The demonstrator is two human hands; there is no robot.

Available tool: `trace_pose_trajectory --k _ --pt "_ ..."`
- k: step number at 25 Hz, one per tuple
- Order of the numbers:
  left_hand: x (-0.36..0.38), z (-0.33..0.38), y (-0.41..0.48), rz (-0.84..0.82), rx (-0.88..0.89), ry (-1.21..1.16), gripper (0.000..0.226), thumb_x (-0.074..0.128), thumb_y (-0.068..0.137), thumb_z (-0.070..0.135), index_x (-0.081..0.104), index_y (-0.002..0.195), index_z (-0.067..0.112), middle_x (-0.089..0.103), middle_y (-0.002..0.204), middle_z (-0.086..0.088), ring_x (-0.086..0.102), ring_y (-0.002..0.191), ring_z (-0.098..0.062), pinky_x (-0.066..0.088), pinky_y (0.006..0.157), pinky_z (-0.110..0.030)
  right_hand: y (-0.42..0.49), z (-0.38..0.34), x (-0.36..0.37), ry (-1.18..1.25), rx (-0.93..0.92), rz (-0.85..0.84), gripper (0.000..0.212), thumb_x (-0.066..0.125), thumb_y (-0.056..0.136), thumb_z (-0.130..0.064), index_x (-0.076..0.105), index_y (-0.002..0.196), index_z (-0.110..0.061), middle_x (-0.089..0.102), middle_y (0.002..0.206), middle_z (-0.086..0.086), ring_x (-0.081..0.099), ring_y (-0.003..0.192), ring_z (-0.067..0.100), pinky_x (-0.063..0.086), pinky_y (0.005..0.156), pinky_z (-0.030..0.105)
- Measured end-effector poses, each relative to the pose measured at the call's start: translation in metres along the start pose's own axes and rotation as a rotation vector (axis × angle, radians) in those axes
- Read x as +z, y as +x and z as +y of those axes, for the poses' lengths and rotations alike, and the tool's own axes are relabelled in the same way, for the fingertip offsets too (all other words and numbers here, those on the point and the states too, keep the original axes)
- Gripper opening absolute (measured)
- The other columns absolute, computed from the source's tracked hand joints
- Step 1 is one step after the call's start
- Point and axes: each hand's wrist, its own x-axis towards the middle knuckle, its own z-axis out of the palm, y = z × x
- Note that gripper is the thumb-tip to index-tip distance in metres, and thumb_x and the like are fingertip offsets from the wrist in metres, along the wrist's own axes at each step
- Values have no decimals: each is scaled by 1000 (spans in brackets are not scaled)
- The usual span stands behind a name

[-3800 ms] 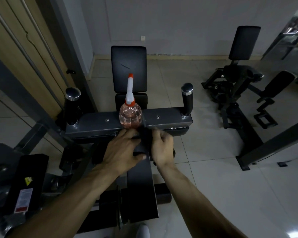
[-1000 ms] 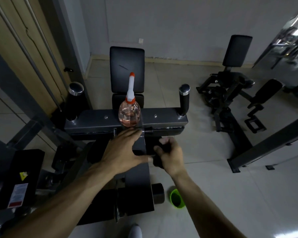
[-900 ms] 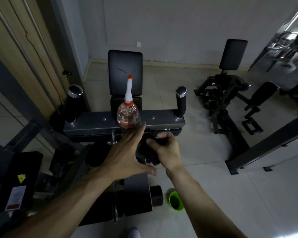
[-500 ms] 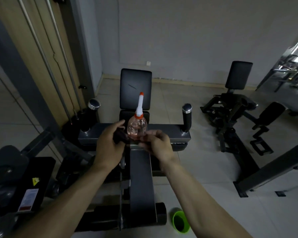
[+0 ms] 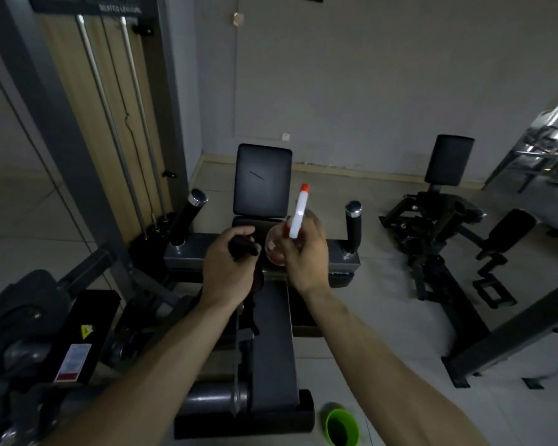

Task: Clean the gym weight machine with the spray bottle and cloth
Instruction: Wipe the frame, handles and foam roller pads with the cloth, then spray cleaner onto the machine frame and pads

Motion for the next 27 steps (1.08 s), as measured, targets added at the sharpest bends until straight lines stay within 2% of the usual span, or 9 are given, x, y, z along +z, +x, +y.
trace_pose_trajectory --k 3,6,8,11,14,17,21,25,27 --pt "3 23 -44 -77 -56 -75 25 78 84 10 74 99 30 72 96 13 67 93 0 50 82 -15 -47 -21 -52 -11 -66 113 13 71 91 -13 60 96 -17 63 106 2 67 98 17 56 80 32" --pt "13 35 -107 -274 -85 -104 24 79 82 10 76 98 27 73 95 14 66 90 6 50 80 -11 -110 -19 -92 35 22 188 11 71 90 -6 62 96 -10 63 83 6 61 75 21 52 69 34" --pt "19 24 -155 -422 -102 -106 26 77 80 4 76 98 23 74 93 12 67 90 3 51 81 -11 -161 -7 -107 47 94 194 16 72 91 -6 60 100 -9 62 85 9 59 74 22 52 68 33" --pt "28 -21 -221 -552 -210 -48 22 77 81 4 76 97 20 74 94 12 67 91 5 48 81 -8 -231 34 -117 87 287 223 35 77 91 -15 49 111 -20 65 106 6 64 87 24 57 77 34" --pt "26 -84 -265 -542 -363 14 22 78 81 2 76 91 21 75 93 11 68 92 0 48 83 -11 -288 88 -119 61 439 172 43 76 93 -21 50 126 -27 65 112 -4 68 101 20 59 89 40" --pt "32 -158 -302 -474 -544 99 20 79 82 3 76 90 21 75 95 8 69 95 -6 50 87 -21 -354 164 -111 -47 576 58 34 72 93 -20 59 123 -31 67 112 -6 67 103 13 58 93 44" --pt "51 -259 -338 -379 -737 198 20 79 84 8 76 97 23 74 100 9 68 99 -12 48 80 -21 -421 263 -98 -184 688 -116 40 66 89 -32 54 127 -38 66 106 -15 65 92 9 59 81 38" --pt "70 -345 -363 -348 -806 290 41 74 90 14 68 128 26 65 125 10 62 113 -15 49 100 -30 -455 350 -91 -329 662 -311 41 68 91 -22 53 129 -26 66 97 -7 61 75 9 43 63 15" --pt "86 -427 -382 -391 -743 345 48 71 92 18 60 139 26 61 130 9 57 126 -19 44 104 -29 -480 429 -70 -389 599 -358 43 66 89 -26 52 129 -28 66 92 -7 60 71 11 47 61 21"
